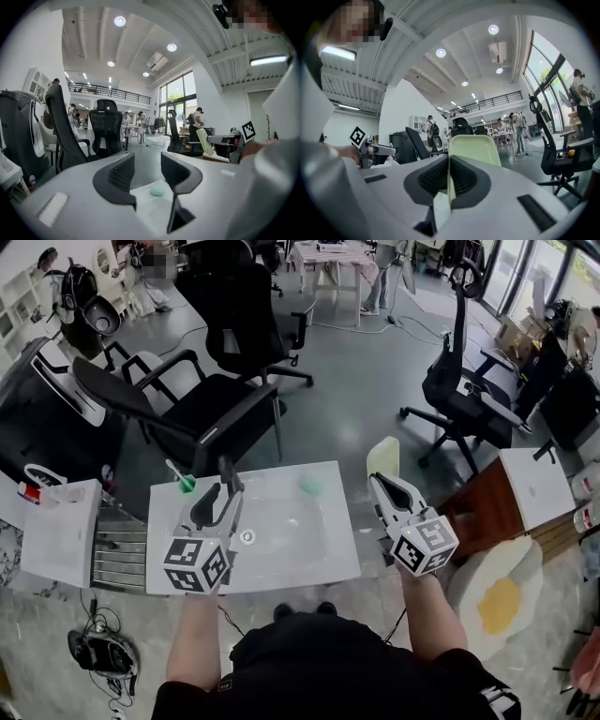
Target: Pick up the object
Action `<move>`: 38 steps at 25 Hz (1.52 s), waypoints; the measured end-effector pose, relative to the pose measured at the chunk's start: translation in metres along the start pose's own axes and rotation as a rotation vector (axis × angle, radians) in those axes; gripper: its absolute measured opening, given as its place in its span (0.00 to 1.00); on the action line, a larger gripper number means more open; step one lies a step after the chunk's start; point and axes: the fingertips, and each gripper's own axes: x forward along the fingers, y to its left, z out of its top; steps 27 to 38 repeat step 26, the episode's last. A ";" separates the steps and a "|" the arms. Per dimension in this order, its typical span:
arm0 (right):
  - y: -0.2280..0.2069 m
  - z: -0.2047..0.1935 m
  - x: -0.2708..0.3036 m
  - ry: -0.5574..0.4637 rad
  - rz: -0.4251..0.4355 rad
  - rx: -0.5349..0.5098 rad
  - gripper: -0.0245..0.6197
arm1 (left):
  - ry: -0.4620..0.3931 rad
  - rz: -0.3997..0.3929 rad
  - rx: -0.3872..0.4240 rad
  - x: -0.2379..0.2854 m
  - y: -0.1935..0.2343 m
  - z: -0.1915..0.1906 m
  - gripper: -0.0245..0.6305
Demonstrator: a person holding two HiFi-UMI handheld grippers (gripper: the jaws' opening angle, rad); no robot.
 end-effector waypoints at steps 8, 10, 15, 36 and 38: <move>-0.002 -0.006 0.001 0.017 -0.018 -0.005 0.08 | -0.008 0.006 0.006 0.001 0.004 0.000 0.30; 0.000 -0.004 0.003 0.015 -0.014 -0.011 0.08 | -0.008 0.006 0.004 0.001 0.006 0.000 0.30; 0.004 0.000 0.009 0.013 -0.001 -0.021 0.08 | -0.013 0.008 0.001 0.003 0.009 0.002 0.30; 0.011 0.005 0.015 0.012 0.018 -0.024 0.08 | -0.017 0.012 -0.004 0.000 0.016 0.003 0.30; 0.011 0.005 0.015 0.012 0.018 -0.024 0.08 | -0.017 0.012 -0.004 0.000 0.016 0.003 0.30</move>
